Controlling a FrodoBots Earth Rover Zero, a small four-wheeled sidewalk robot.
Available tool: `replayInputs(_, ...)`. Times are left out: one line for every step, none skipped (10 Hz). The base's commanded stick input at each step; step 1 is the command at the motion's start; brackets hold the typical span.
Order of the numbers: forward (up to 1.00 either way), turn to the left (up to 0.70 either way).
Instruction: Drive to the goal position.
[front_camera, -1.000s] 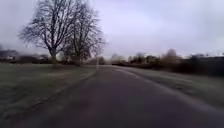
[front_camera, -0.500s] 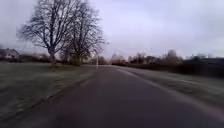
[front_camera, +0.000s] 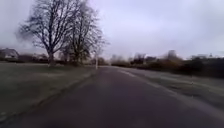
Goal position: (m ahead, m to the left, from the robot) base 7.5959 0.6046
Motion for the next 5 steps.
replayInputs(0.85,0.0)
replayInputs(0.85,0.0)
replayInputs(0.85,0.0)
replayInputs(0.85,0.0)
replayInputs(0.85,0.0)
